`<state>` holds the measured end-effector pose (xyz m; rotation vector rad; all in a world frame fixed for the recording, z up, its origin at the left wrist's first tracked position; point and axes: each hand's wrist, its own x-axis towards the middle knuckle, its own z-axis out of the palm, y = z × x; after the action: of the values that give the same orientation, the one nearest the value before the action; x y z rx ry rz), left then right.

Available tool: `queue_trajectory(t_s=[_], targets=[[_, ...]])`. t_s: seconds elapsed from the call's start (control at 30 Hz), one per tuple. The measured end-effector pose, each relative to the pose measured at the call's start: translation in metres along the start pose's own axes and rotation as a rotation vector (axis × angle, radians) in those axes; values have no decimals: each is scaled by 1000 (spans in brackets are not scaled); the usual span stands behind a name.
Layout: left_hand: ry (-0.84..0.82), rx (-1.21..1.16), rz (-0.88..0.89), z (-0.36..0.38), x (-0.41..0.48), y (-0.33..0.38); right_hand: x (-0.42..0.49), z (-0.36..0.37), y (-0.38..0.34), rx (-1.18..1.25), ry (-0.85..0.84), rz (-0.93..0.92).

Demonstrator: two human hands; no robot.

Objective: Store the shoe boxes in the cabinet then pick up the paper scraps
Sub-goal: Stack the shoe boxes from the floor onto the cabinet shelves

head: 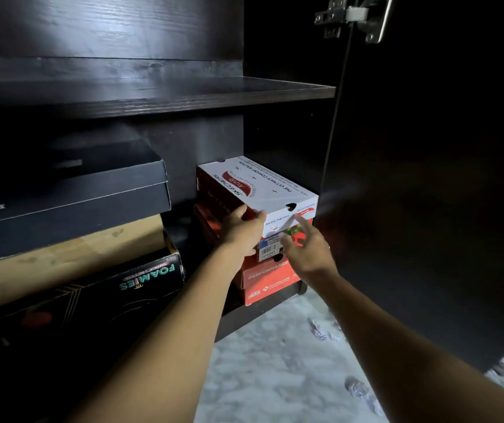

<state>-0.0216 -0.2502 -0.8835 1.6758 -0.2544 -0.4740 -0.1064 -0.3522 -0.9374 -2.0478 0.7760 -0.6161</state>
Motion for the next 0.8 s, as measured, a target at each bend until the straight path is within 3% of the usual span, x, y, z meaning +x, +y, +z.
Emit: queue_trajectory(t_s=[0.37, 0.5, 0.8], targets=[[-163, 248, 258, 18, -76, 27, -54, -101, -40, -220, 148, 19], [-318, 412, 329, 49, -114, 23, -99, -143, -31, -288, 245, 82], [-647, 492, 392, 158, -232, -4, -238, -250, 26, -422, 486, 317]])
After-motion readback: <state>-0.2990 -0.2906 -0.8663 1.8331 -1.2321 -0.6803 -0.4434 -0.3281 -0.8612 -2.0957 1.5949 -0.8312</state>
